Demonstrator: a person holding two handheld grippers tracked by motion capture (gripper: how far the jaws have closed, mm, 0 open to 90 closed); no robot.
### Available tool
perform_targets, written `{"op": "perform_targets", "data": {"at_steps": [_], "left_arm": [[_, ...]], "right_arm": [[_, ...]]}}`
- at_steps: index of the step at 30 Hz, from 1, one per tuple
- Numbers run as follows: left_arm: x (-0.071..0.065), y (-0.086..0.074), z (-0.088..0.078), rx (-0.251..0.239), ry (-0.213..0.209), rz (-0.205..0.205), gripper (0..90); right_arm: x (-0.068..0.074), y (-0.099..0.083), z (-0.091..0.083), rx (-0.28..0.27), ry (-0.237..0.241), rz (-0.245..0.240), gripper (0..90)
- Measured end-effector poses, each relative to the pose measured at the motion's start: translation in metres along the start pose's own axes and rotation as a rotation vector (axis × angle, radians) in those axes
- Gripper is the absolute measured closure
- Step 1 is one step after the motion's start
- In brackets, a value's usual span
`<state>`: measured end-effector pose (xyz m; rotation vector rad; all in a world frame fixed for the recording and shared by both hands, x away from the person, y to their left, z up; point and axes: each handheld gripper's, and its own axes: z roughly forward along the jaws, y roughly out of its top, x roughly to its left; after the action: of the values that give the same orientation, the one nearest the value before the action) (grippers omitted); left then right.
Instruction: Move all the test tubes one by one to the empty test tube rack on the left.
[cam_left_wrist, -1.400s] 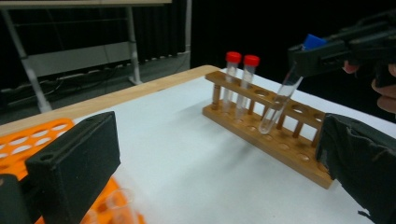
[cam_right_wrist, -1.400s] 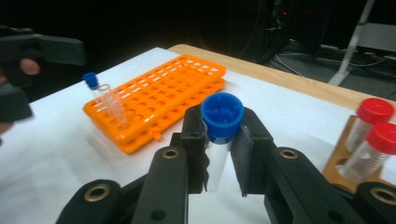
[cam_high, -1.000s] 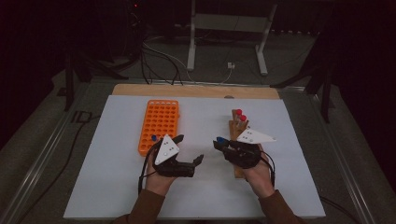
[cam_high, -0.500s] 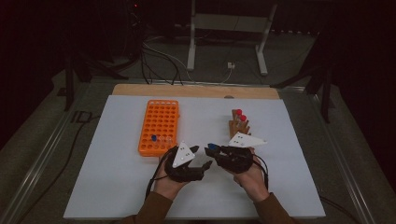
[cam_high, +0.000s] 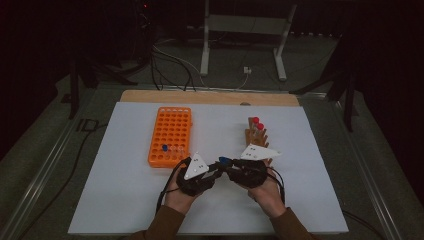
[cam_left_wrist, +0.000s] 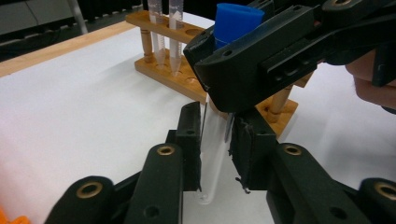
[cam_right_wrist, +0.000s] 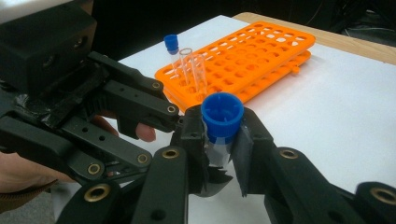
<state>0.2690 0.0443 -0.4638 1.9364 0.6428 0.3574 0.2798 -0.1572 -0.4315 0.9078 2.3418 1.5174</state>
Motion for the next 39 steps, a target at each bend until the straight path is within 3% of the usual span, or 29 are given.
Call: {"op": "perform_targets", "data": {"at_steps": [4, 8, 11, 19, 27, 39], "left_arm": [[0.0, 0.0, 0.0, 0.004, -0.004, 0.004, 76.9], [0.004, 0.0, -0.002, 0.01, 0.015, -0.008, 77.1], [0.01, 0.0, -0.006, 0.007, 0.033, -0.024, 77.2], [0.022, 0.002, -0.02, -0.008, 0.076, -0.046, 77.2], [0.037, 0.004, -0.036, -0.021, 0.127, -0.076, 77.2], [0.051, 0.008, -0.059, -0.057, 0.167, -0.103, 77.3]], "right_arm": [[0.0, 0.0, 0.0, -0.001, 0.005, 0.002, 73.7], [-0.003, 0.001, -0.001, -0.017, 0.023, 0.007, 53.4], [-0.006, 0.002, -0.004, -0.025, 0.024, 0.006, 43.5], [-0.012, 0.004, -0.01, -0.032, -0.047, -0.004, 20.7], [-0.023, 0.003, -0.014, -0.02, -0.145, 0.011, 15.0], [-0.035, 0.005, -0.024, -0.038, -0.195, 0.036, 4.3]]}}
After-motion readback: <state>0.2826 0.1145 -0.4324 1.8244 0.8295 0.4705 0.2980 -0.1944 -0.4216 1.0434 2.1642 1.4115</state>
